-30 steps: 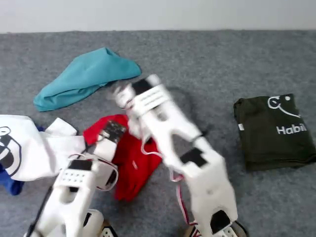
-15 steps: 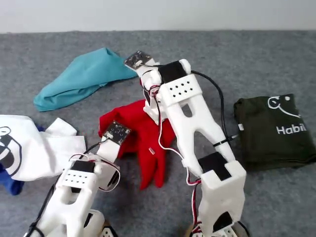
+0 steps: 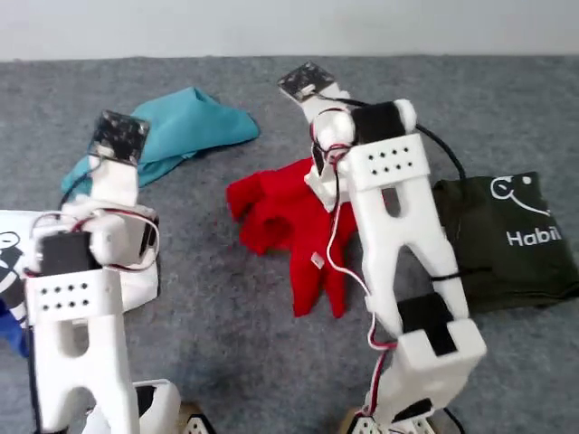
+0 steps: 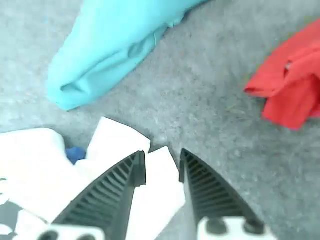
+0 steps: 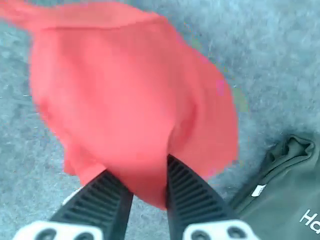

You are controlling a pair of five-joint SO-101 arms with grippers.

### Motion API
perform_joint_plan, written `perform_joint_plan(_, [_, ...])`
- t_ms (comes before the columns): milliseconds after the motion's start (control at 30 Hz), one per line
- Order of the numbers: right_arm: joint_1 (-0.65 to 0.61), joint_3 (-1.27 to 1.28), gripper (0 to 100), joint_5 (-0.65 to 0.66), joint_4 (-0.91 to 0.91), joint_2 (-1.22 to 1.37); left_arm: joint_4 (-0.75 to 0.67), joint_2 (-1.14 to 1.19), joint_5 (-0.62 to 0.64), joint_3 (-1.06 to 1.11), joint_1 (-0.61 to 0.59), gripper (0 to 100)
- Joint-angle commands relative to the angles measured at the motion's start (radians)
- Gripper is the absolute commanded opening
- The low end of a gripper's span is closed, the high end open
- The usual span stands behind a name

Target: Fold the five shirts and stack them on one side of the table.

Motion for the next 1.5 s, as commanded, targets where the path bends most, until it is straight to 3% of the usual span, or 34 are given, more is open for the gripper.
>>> perform_joint_plan(0, [-0.021, 0.011, 3.5, 0.011, 0.036, -0.116, 0.123, -0.005, 0.003, -0.128, 0.052, 12])
perform_joint_plan(133, [-0.091, 0.097, 3.5, 0.031, 0.036, -0.183, 0.114, -0.009, 0.003, -0.082, 0.112, 12])
perform_joint_plan(400, [-0.288, 0.295, 3.5, 0.193, 0.035, -0.456, -0.012, -0.012, 0.003, 0.041, 0.107, 12])
perform_joint_plan(633, [-0.344, 0.316, 3.9, 0.204, 0.03, -0.704, -0.031, -0.012, 0.003, 0.039, -0.086, 12])
perform_joint_plan(767, [-0.285, 0.407, 4.0, 0.203, -0.007, -0.711, -0.025, -0.012, 0.005, 0.041, -0.144, 12])
perform_joint_plan(967, [-0.16, 0.75, 6.0, 0.196, -0.277, -0.671, 0.011, -0.012, 0.005, 0.039, -0.152, 12])
perform_joint_plan(1167, [0.002, 0.959, 28.9, 0.123, -0.483, -0.559, 0.021, -0.014, 0.005, 0.041, -0.146, 12])
perform_joint_plan(1267, [0.099, 0.937, 36.3, 0.12, -0.486, -0.529, 0.04, -0.008, 0.017, 0.05, -0.103, 12])
perform_joint_plan(1467, [0.165, 0.741, 35.6, 0.118, -0.263, -0.579, -0.103, -0.002, 0.02, 0.191, 0.086, 12])
